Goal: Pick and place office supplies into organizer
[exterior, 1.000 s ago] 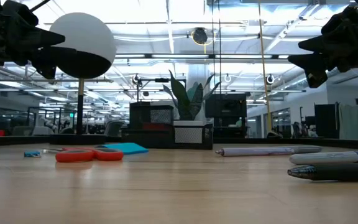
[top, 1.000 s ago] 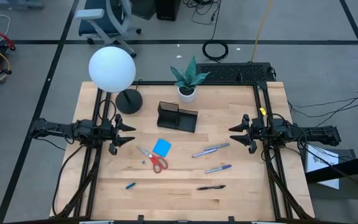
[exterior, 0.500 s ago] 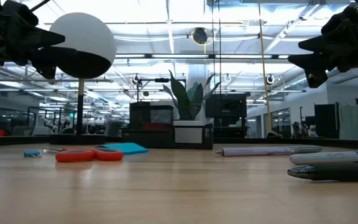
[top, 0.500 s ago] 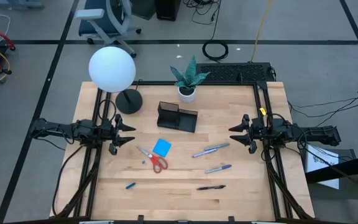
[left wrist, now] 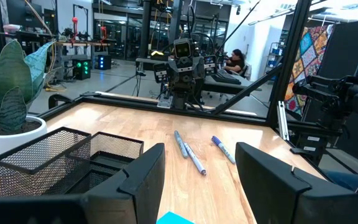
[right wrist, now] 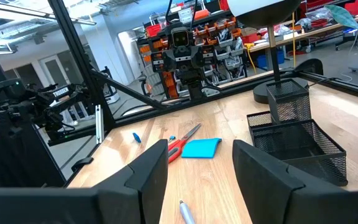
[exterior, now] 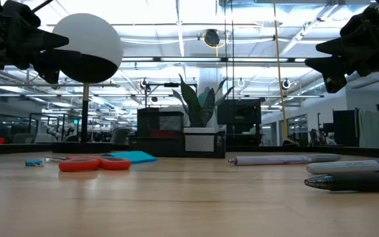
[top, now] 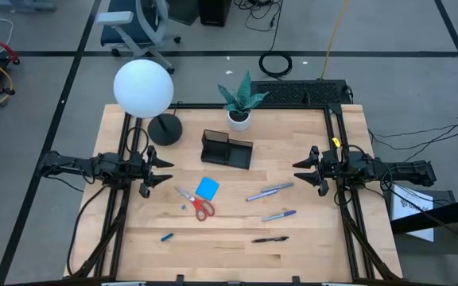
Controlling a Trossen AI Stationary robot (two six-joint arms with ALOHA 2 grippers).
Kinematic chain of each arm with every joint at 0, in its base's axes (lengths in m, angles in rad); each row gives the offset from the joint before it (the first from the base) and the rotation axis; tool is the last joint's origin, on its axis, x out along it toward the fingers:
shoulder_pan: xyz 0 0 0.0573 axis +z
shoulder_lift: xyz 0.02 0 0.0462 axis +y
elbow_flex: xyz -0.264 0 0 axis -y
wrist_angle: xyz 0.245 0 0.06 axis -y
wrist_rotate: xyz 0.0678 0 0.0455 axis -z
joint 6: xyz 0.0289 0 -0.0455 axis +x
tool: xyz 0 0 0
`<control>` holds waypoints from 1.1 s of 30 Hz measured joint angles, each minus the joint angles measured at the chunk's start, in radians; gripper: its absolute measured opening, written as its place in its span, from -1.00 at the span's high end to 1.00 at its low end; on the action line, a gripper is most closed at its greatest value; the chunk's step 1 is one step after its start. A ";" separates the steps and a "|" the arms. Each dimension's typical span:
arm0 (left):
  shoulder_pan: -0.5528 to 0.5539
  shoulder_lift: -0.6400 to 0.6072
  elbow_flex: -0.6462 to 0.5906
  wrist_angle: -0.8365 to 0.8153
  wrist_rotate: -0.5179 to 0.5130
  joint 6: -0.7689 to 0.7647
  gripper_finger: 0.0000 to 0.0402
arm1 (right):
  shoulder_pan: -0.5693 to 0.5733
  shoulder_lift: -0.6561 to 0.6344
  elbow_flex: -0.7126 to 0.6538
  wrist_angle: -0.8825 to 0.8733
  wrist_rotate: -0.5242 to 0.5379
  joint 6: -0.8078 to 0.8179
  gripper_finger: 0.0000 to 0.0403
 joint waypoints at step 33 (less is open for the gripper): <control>0.000 0.000 0.000 0.000 0.000 0.000 -0.01 | 0.000 0.000 0.000 0.203 0.001 -0.001 0.15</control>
